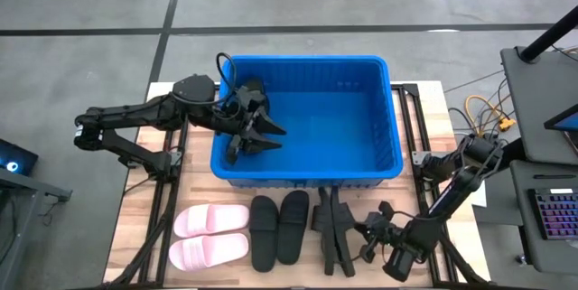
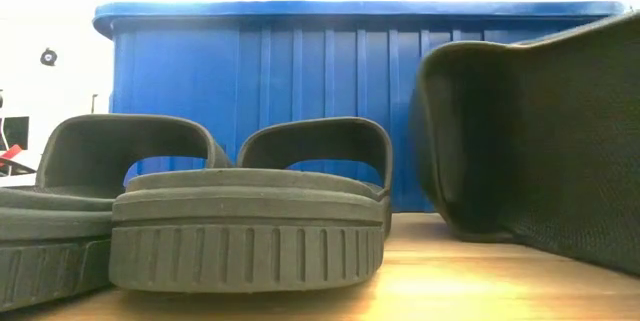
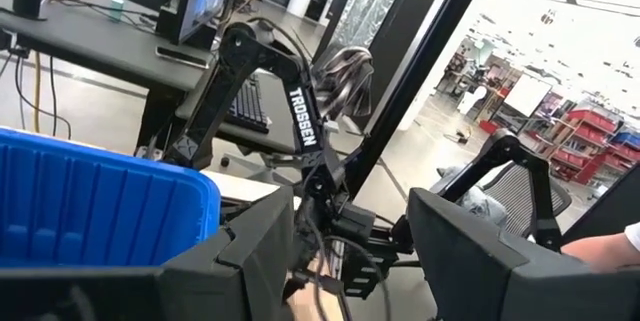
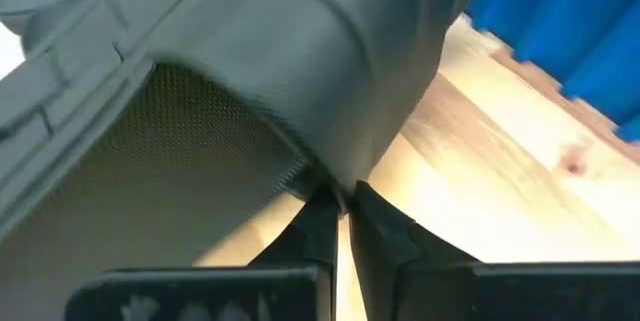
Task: Pick and place slides into bin
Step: Put the black slide into the blue organizer bin
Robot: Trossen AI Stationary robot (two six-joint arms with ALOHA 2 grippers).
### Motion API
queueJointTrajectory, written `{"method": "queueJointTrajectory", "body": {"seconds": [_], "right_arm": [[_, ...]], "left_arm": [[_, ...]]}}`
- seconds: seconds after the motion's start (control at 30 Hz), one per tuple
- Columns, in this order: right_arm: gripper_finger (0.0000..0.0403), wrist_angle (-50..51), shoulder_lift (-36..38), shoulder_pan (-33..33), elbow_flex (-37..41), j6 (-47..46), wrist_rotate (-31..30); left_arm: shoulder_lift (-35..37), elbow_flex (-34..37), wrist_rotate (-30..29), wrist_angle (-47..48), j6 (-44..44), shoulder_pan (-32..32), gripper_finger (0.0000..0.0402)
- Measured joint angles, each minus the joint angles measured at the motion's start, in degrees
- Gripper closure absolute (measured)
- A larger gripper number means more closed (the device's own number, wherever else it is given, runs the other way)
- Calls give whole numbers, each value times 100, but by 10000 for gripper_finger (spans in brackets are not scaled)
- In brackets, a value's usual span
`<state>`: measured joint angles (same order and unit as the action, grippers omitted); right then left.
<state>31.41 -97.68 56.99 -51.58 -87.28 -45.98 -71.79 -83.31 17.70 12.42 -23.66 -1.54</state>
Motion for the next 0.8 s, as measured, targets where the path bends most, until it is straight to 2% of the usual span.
{"method": "queueJointTrajectory", "body": {"seconds": [0.13,0.57,0.8], "right_arm": [[390,181,3,0,-236,196,54],[391,2130,6,149,-1194,177,544],[391,3120,7,315,-1770,-199,589]], "left_arm": [[-37,0,2,8,0,-2,217],[-44,0,6,10,-2,7,217],[-70,0,10,10,0,11,217]]}}
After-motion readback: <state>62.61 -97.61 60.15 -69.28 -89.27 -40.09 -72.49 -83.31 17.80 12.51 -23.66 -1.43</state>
